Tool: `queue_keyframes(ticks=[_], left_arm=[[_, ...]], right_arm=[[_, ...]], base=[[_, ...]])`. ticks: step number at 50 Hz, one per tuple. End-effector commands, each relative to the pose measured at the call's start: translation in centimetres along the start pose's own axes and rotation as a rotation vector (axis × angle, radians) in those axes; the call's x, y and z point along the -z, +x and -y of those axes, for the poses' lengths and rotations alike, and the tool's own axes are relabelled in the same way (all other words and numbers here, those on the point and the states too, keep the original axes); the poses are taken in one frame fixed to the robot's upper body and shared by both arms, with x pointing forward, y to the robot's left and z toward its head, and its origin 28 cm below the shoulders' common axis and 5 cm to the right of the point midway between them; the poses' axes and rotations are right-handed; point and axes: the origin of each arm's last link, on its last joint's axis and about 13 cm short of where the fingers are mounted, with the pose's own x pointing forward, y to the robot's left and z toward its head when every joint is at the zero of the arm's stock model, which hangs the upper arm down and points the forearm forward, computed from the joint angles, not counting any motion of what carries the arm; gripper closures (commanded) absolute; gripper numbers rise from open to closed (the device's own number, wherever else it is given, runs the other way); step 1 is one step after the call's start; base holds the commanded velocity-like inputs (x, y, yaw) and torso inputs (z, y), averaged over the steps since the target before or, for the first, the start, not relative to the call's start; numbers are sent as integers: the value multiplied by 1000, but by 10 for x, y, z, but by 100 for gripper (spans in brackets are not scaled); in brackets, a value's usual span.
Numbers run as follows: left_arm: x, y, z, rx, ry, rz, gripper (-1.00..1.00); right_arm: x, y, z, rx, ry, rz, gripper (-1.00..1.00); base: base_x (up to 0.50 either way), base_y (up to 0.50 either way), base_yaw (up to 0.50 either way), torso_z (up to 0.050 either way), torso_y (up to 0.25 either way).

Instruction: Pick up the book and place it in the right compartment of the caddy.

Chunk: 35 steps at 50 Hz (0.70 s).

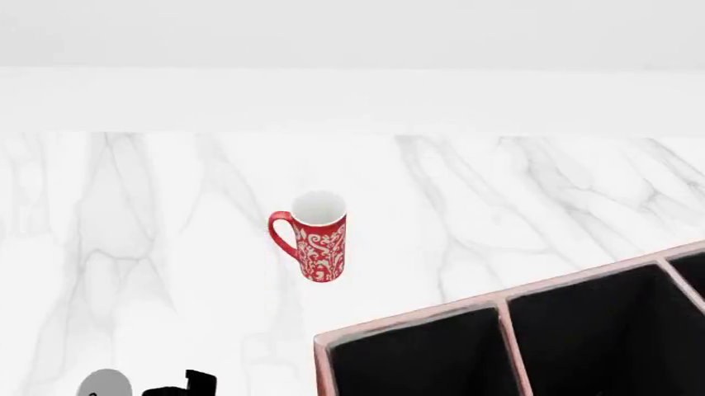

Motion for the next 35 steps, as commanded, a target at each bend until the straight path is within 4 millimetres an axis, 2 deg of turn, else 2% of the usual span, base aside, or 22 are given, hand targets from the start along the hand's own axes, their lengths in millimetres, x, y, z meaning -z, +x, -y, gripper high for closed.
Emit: queue_keyframes(ticks=[1, 9, 19, 35], left_arm=[[1, 0, 1, 2, 0, -2, -100], [2, 0, 0, 0, -1, -4, -100], [5, 0, 0, 4, 1, -9, -100], [6, 0, 3, 15, 8, -8, -100]], right_arm=[[14, 14, 8, -19, 65, -3, -100], [19, 25, 17, -3, 113, -16, -100], [26, 43, 17, -27, 140, -18, -100], [35, 59, 1, -194, 104, -42, -100]], base=[[0, 0, 0, 0, 0], [0, 0, 0, 0, 0], [0, 0, 0, 0, 0], [0, 0, 0, 0, 0]])
